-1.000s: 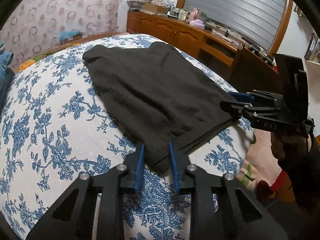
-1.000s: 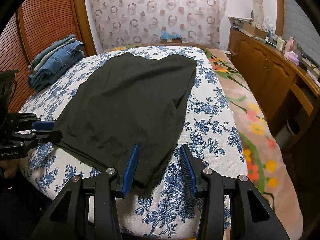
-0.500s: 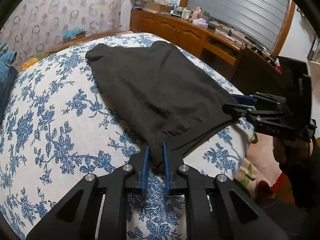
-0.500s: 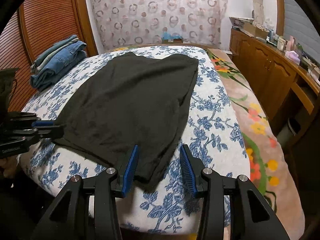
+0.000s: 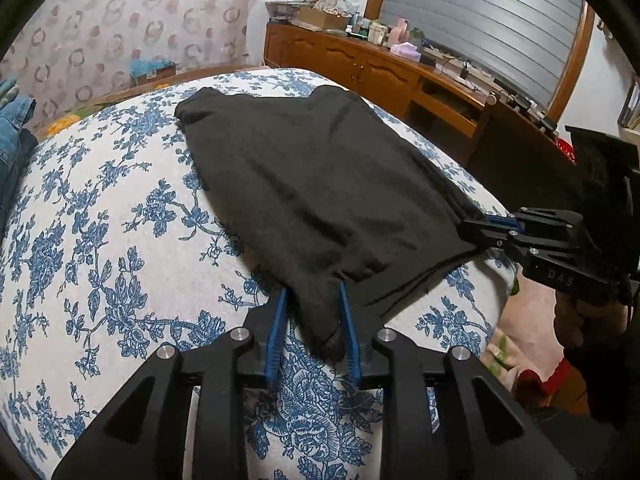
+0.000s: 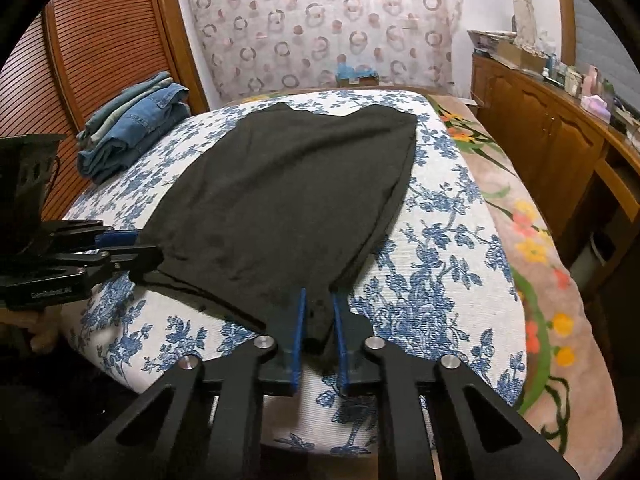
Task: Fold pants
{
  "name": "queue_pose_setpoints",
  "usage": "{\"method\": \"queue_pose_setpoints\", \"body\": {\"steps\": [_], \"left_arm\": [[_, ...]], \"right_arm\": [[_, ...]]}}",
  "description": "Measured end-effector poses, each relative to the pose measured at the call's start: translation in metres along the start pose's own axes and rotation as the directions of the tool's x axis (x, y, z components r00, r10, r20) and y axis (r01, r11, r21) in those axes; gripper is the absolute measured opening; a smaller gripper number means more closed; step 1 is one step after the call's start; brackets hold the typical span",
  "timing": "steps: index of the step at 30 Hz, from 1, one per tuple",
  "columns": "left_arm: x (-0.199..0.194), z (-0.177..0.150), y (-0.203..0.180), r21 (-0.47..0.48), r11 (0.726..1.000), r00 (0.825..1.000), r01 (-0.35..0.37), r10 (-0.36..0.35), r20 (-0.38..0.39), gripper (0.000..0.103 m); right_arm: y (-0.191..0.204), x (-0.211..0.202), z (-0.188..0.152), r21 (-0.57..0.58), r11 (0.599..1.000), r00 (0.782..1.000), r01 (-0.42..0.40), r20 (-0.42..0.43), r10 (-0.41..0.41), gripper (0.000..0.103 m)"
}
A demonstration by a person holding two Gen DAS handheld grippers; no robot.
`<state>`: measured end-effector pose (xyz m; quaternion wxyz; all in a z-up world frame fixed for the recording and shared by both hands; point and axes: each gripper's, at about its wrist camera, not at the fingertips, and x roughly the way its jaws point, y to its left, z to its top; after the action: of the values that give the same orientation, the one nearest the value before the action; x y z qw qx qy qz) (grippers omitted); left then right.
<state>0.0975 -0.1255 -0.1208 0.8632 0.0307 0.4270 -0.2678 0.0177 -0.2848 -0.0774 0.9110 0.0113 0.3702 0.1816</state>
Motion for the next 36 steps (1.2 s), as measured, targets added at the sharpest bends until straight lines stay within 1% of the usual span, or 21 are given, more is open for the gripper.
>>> {"method": "queue_pose_setpoints", "body": {"steps": [1,2,3,4,5,7,11,17,21,25,29,33,36], "left_arm": [[0.000,0.000,0.000,0.003,1.000,1.000,0.001,-0.001,0.001,0.022],[0.000,0.000,0.000,0.002,1.000,1.000,0.025,-0.025,-0.002,0.016],[-0.001,0.000,-0.001,0.003,1.000,1.000,0.027,-0.027,-0.002,0.015],[-0.001,0.000,-0.002,0.011,1.000,1.000,0.026,-0.026,0.000,0.011],[-0.003,0.000,-0.004,0.016,1.000,1.000,0.026,-0.026,0.004,0.008],[-0.008,0.002,-0.005,0.016,0.999,0.999,0.029,-0.030,0.020,0.007],[-0.030,0.012,-0.005,0.010,0.999,0.996,0.048,-0.048,0.077,0.007],[-0.076,0.034,-0.004,0.020,0.999,0.981,0.049,-0.052,0.188,0.007],[-0.111,0.050,-0.001,0.015,0.999,0.964,0.034,-0.037,0.264,0.007],[-0.145,0.064,0.001,0.023,1.000,0.941,0.006,-0.014,0.339,0.007],[-0.172,0.073,0.007,0.025,0.999,0.918,-0.024,0.012,0.397,0.007],[-0.198,0.078,0.015,0.015,0.999,0.890,-0.049,0.036,0.454,0.007],[-0.207,0.081,0.023,0.001,0.997,0.877,-0.073,0.064,0.476,0.007]], "right_arm": [[0.000,0.000,0.000,0.004,1.000,1.000,-0.006,0.003,0.006,0.010],[-0.001,0.000,0.000,0.008,1.000,1.000,-0.011,0.007,0.011,0.010],[-0.001,0.000,0.000,0.011,1.000,1.000,-0.015,0.011,0.015,0.009],[-0.001,0.000,0.000,0.013,1.000,1.000,-0.019,0.014,0.019,0.009],[-0.002,0.000,0.000,0.016,1.000,1.000,-0.024,0.016,0.024,0.009],[-0.003,-0.004,0.002,0.018,0.999,0.999,-0.038,0.034,0.037,0.009],[0.004,-0.018,0.010,0.010,0.998,0.995,-0.055,0.085,0.054,0.008],[0.013,-0.049,0.037,-0.032,0.996,0.979,-0.084,0.185,0.089,0.008],[0.023,-0.071,0.055,-0.075,0.992,0.961,-0.105,0.250,0.120,0.008],[0.036,-0.093,0.076,-0.127,0.984,0.938,-0.124,0.309,0.158,0.008],[0.046,-0.112,0.089,-0.176,0.976,0.916,-0.131,0.356,0.187,0.008],[0.058,-0.125,0.104,-0.220,0.966,0.894,-0.137,0.391,0.216,0.008],[0.062,-0.120,0.114,-0.240,0.960,0.887,-0.141,0.400,0.231,0.008]]}}
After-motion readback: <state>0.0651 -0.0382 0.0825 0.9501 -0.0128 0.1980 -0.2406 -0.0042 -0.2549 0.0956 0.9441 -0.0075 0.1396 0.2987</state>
